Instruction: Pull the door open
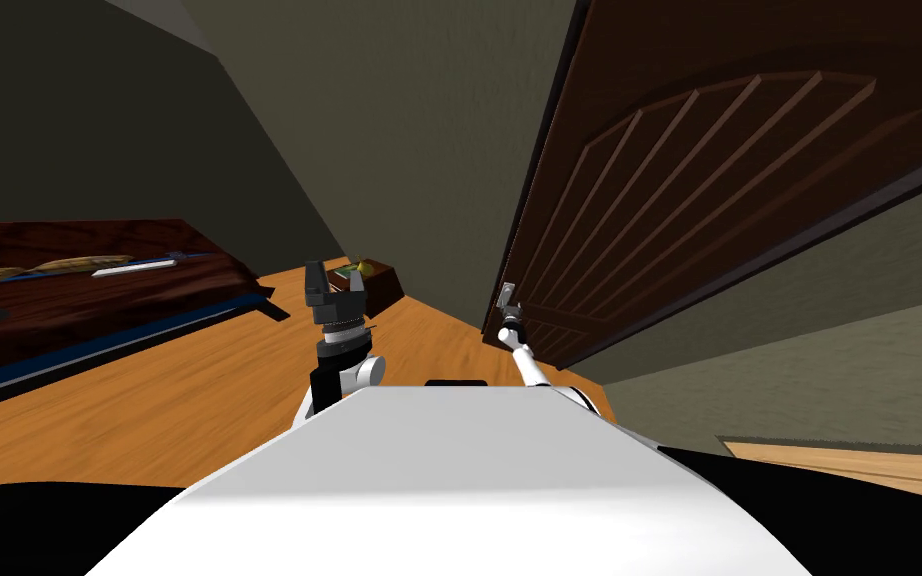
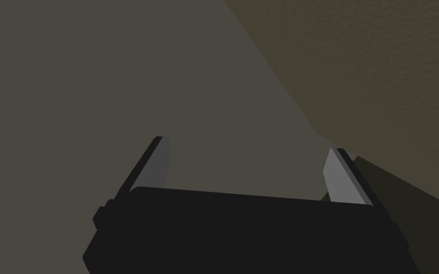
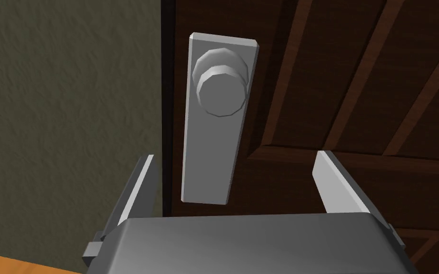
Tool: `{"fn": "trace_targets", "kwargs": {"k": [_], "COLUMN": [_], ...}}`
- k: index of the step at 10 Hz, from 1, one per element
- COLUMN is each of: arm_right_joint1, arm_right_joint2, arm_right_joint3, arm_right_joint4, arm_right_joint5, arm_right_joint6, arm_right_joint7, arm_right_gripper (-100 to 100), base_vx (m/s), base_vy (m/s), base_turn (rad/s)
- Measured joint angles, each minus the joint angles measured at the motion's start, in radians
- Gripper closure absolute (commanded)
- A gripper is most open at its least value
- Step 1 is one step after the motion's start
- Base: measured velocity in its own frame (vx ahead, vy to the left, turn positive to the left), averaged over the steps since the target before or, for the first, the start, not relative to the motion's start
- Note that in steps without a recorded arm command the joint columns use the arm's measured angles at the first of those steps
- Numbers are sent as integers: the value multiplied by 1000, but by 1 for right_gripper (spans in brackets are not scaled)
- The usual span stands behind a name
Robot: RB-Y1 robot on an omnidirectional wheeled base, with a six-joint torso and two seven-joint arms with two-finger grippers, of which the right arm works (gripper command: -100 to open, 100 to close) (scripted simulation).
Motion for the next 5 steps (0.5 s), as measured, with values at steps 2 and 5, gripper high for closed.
{"fn": "trace_targets", "kwargs": {"k": [2,5], "arm_right_joint1": [-9,-5], "arm_right_joint2": [13,3], "arm_right_joint3": [-1,-7], "arm_right_joint4": [-3,-6], "arm_right_joint5": [-29,-47], "arm_right_joint6": [8,15], "arm_right_joint7": [-37,-66], "arm_right_gripper": [-100,-100], "base_vx": [-62,104], "base_vy": [-21,5], "base_turn": [24,96]}}
